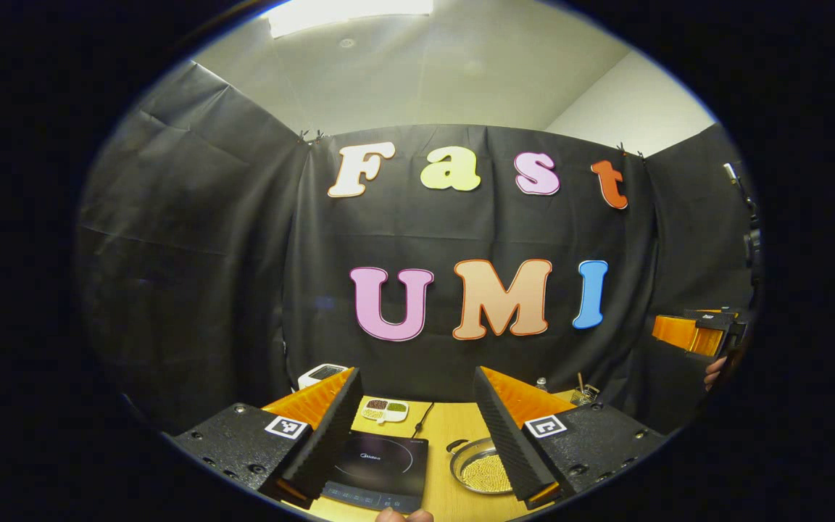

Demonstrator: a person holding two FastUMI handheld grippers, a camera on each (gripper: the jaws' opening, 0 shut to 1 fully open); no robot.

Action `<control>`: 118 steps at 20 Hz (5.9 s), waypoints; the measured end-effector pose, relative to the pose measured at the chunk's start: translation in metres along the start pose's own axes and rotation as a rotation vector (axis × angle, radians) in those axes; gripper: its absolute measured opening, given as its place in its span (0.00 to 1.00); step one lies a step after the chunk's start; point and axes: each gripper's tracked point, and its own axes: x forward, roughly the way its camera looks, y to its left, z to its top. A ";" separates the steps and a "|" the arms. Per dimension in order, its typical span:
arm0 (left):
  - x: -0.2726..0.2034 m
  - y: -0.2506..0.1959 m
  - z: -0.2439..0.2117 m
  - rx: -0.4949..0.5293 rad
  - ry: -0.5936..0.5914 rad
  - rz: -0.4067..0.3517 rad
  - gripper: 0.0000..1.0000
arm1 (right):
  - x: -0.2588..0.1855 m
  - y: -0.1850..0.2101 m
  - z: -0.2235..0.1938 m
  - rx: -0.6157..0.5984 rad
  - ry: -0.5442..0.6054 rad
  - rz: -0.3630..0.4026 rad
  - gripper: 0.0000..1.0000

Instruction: First push the handle of the pot to place it horizontally, then grasp the pot with both hands and set it on the induction cooktop.

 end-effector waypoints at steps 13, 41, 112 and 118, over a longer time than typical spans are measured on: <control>-0.014 0.016 -0.002 0.010 -0.004 -0.002 0.93 | -0.007 0.020 -0.004 -0.013 0.022 0.005 0.99; 0.005 0.048 -0.034 -0.010 0.066 -0.010 0.91 | 0.004 0.056 -0.145 0.094 0.399 0.131 0.00; 0.147 0.008 -0.206 -0.030 0.507 -0.050 0.94 | 0.081 -0.057 -0.458 -0.112 1.316 0.141 0.03; 0.144 -0.008 -0.243 -0.038 0.600 -0.097 0.94 | 0.097 -0.062 -0.456 -0.102 1.301 0.114 0.00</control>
